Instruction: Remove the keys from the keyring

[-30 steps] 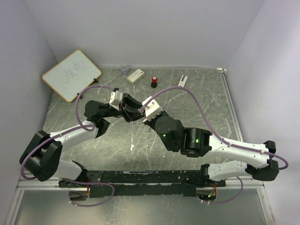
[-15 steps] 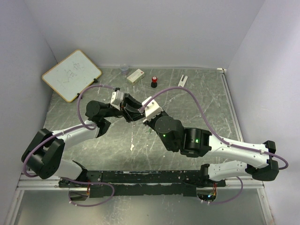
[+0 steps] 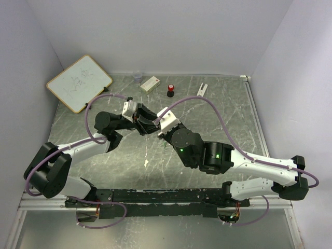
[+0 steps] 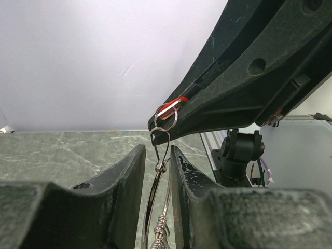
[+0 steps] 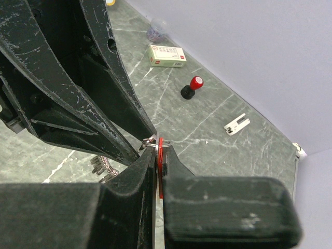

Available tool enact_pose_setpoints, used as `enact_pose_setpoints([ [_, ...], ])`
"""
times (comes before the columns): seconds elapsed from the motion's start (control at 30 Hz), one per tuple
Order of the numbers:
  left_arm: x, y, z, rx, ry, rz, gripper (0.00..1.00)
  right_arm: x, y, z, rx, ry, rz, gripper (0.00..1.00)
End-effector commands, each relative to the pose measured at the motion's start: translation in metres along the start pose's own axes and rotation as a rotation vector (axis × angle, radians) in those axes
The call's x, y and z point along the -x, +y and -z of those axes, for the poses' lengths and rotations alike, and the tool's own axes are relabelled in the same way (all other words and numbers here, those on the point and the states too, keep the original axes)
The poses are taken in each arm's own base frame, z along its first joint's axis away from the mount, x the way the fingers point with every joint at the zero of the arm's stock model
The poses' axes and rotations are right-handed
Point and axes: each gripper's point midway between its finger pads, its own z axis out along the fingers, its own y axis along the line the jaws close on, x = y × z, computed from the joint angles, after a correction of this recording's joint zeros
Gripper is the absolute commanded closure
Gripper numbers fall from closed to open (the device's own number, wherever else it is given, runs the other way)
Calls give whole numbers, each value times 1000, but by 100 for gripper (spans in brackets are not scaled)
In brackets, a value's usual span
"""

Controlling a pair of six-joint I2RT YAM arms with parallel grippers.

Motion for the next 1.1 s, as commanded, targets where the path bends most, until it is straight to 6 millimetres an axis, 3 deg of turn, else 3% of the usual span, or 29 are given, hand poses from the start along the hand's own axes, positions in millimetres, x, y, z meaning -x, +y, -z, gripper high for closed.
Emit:
enact_pose_setpoints([
  [0.0,5,-5,-3,-33,-15,-26,64,5,-4,3,-8,-25,-25,100],
  [0.33,3,-5,-5,-36,-12,-15,72,5,-2,2,-7,-28,-28,100],
  [0.6,7,-9,-5,-45,-36,-30,92,3,-3,2,-8,-27,-35,100],
  [1.07,11,-7,4,41,-25,-102,93,5,-14,6,-44,-17,-41,100],
])
